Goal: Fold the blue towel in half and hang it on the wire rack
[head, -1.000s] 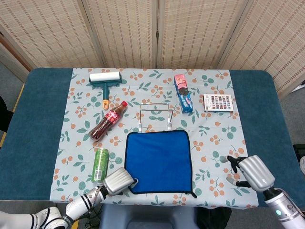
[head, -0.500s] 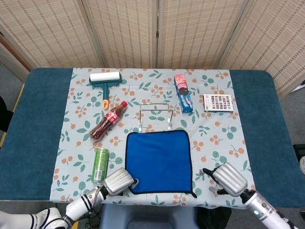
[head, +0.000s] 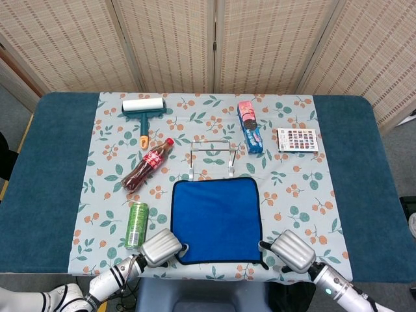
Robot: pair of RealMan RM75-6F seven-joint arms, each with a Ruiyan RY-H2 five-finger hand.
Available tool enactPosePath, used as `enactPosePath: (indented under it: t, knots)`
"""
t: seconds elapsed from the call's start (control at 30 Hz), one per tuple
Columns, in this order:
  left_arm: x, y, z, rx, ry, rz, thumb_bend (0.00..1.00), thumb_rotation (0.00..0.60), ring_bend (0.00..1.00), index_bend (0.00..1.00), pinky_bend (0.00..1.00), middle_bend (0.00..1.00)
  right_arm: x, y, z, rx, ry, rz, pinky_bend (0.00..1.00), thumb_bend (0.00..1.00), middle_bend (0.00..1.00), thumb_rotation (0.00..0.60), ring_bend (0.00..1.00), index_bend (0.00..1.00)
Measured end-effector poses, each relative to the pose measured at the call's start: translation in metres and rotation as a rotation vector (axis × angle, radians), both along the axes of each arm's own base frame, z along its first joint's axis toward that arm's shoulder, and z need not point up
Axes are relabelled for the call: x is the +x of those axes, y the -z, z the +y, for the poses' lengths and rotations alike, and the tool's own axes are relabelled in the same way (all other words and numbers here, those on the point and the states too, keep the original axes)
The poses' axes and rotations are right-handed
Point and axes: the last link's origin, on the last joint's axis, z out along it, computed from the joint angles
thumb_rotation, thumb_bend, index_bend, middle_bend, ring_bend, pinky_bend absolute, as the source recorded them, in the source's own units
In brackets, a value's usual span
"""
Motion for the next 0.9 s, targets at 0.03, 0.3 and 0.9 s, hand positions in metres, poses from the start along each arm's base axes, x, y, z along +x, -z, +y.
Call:
enactPosePath:
  t: [0.03, 0.3, 0.9]
  knots:
    - [0.0, 0.0, 0.0, -0.001, -0.001, -0.001, 0.44, 0.6, 0.92, 0.59, 1.0, 1.0, 0.001, 0.002, 0.0, 0.005, -0.001, 0.003, 0.99, 0.1, 0.84, 0.6, 0.84, 0.41]
    - [-0.001, 0.001, -0.001, -0.004, -0.006, -0.007, 0.44, 0.6, 0.92, 0.59, 1.0, 1.0, 0.003, 0.016, -0.002, 0.034, -0.004, 0.024, 0.99, 0.1, 0.84, 0.6, 0.84, 0.42]
    - [-0.003, -0.001, -0.001, -0.003, -0.016, -0.014, 0.44, 0.6, 0.92, 0.59, 1.0, 1.0, 0.007, 0.035, -0.012, 0.059, 0.003, 0.058, 0.99, 0.16, 0.84, 0.6, 0.84, 0.42]
